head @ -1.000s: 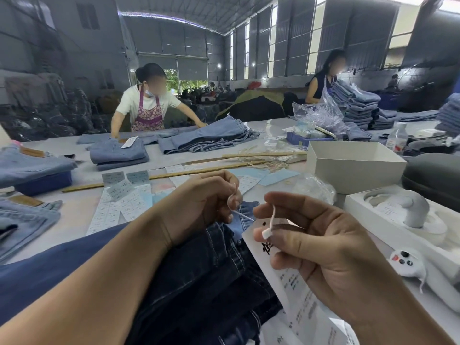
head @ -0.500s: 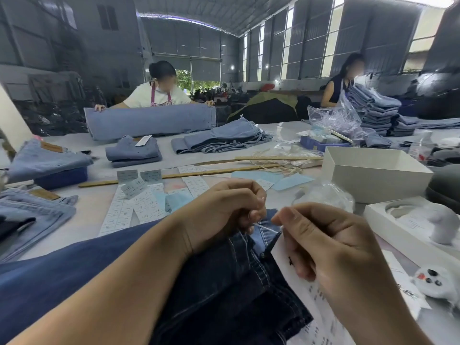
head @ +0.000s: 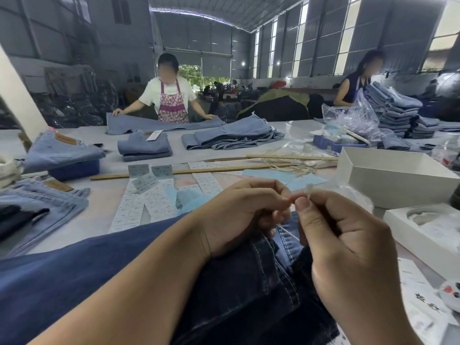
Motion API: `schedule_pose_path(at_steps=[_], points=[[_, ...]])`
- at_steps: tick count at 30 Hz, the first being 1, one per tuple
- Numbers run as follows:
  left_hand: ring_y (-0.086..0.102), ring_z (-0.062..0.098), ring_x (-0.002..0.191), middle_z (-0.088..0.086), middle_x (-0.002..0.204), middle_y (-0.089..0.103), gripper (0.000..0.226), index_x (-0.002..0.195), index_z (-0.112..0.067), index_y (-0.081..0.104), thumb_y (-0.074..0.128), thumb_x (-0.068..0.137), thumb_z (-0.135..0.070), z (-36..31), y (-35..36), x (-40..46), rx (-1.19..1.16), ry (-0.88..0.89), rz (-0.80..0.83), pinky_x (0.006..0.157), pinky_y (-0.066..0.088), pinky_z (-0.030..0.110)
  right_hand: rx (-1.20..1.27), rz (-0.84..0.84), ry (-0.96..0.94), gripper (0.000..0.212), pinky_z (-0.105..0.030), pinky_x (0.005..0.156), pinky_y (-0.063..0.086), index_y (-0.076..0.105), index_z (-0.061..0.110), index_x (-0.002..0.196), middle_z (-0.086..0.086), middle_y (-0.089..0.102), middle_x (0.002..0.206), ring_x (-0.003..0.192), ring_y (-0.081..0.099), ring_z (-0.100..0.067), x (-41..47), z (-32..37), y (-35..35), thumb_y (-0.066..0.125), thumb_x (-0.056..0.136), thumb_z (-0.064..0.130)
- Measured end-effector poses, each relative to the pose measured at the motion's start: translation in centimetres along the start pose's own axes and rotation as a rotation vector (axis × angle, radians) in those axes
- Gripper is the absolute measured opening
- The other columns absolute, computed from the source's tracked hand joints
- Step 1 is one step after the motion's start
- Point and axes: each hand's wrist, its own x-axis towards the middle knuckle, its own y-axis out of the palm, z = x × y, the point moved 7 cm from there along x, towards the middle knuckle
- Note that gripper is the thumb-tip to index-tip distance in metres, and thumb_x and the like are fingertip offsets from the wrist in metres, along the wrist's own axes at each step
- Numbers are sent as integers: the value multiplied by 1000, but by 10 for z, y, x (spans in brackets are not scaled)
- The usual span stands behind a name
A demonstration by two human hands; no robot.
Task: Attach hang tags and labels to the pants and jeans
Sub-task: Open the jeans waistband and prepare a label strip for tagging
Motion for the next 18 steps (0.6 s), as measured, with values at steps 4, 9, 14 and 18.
schedule_pose_path(at_steps=[4, 9, 14, 18], points=[[35, 13, 57, 0, 61, 48, 3, 74, -14, 53, 53, 76, -12, -1, -3, 0, -34, 14, -15, 59, 31, 28, -4, -1, 6, 22, -32, 45, 36, 71, 30, 77, -7, 55, 56, 50, 48, -22, 2, -3, 2, 54, 91, 33], [40, 11, 58, 0, 61, 49, 5, 73, -15, 56, 55, 77, -13, -2, -4, 0, 0, 49, 4, 55, 36, 21, -47, 27, -11, 33, -29, 44, 31, 66, 20, 63, -14, 45, 54, 47, 40, -19, 4, -3, 7, 52, 92, 29], [43, 7, 55, -4, 60, 54, 7, 72, -16, 58, 58, 78, -13, -4, -7, -1, -5, 71, 7, 58, 36, 22, -72, 38, 20, 39, -27, 41, 26, 58, 5, 58, -6, 37, 45, 42, 33, -10, 5, -8, 8, 55, 87, 29], [43, 5, 54, -4, 62, 55, 9, 72, -17, 61, 60, 80, -13, -5, -8, -1, 14, 84, -1, 59, 35, 23, -96, 60, 32, 39, -24, 40, 24, 52, 4, 55, -6, 35, 45, 41, 32, -8, 4, -11, 11, 54, 86, 28]])
